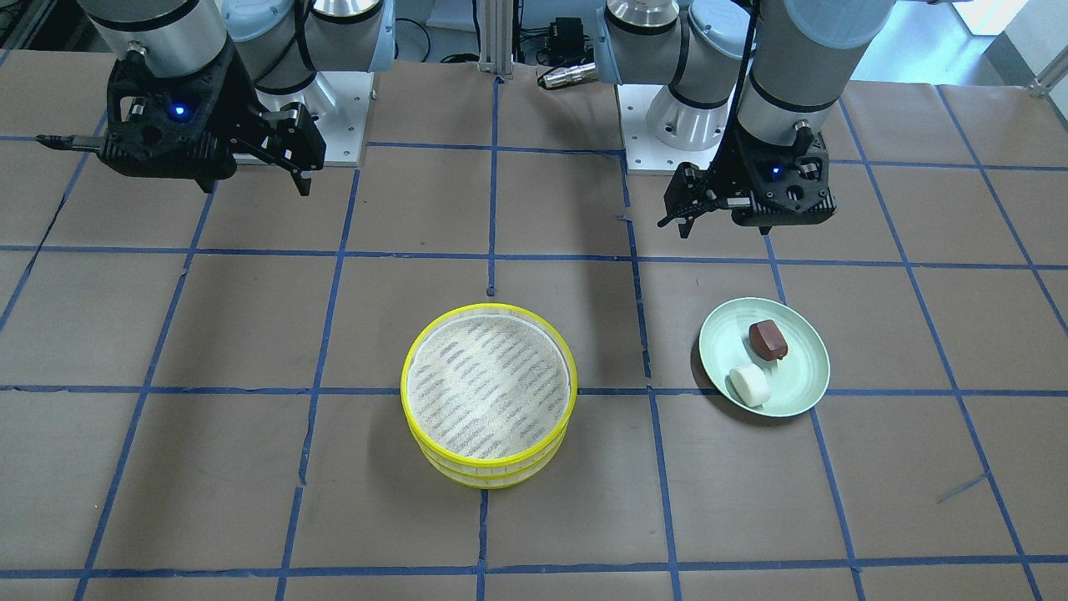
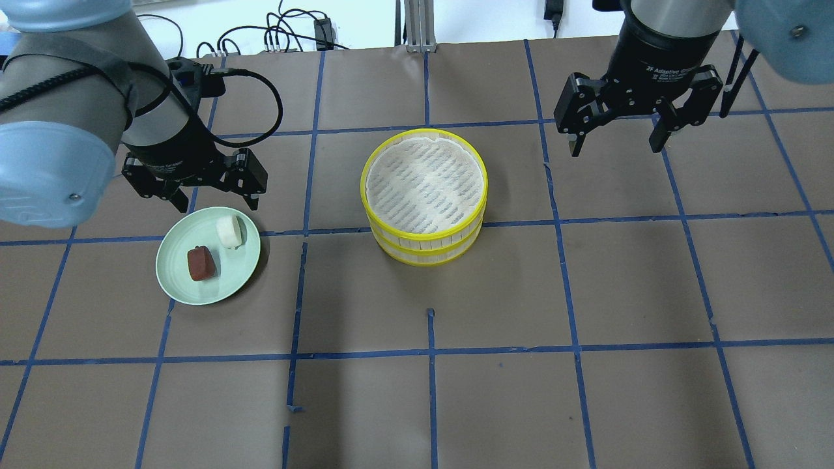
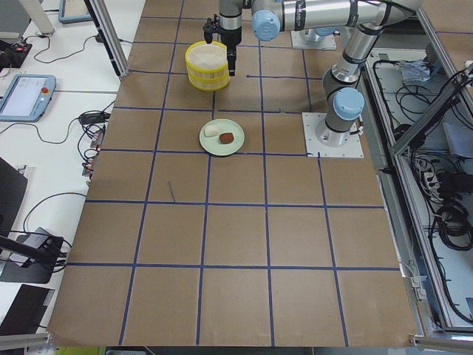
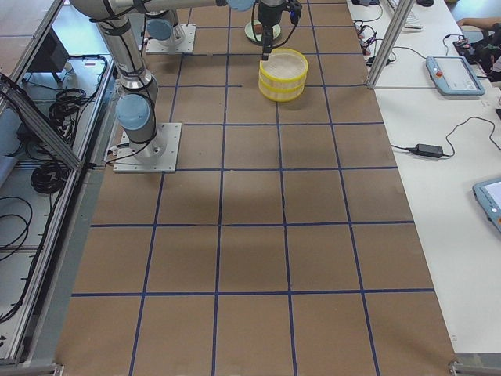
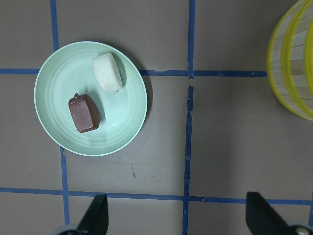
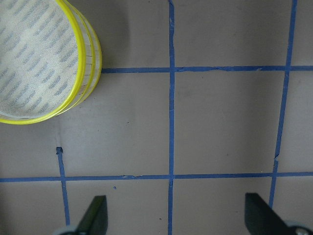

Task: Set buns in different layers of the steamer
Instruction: 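Move left gripper down to the white bun while right gripper reaches the steamer rim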

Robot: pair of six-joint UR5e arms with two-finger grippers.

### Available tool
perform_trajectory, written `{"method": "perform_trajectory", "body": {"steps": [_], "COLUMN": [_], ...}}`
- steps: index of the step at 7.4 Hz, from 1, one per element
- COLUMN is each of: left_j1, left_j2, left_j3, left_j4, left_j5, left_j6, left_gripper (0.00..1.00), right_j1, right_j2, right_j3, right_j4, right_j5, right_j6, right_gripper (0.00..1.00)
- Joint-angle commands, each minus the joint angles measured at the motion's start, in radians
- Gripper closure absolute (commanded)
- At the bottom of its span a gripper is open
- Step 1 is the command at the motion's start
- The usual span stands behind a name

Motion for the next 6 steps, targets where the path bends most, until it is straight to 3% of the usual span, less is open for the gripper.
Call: {"method": "perform_trajectory", "body": {"steps": [1,2,3,4,6], "left_j1": [0.002,0.011,0.047,0.117,0.248], "left_j2": [0.001,-0.004,-0.014,-0.016,-0.085], "left_j3": [-0.002,-0.003,-0.032,-0.094,-0.188], "left_j4": [0.0,0.002,0.014,0.065,0.229], "left_j5": [0.001,0.001,-0.003,-0.003,-0.011], "left_j6": [0.014,0.062,0.108,0.172,0.37], "left_gripper": [0.0,0.0,0.0,0.01,0.0], "right_j1": [-0.001,-0.001,0.002,0.006,0.142], "right_j2": [-0.001,-0.001,0.013,0.104,0.276], "right_j3": [-0.001,0.003,-0.003,-0.009,-0.004], "right_j4": [0.002,0.007,-0.014,-0.083,-0.317], "right_j5": [0.003,0.004,0.009,0.048,0.021], "right_j6": [-0.001,-0.001,0.014,0.067,0.149], "right_gripper": [0.0,0.0,0.07,0.08,0.01]}}
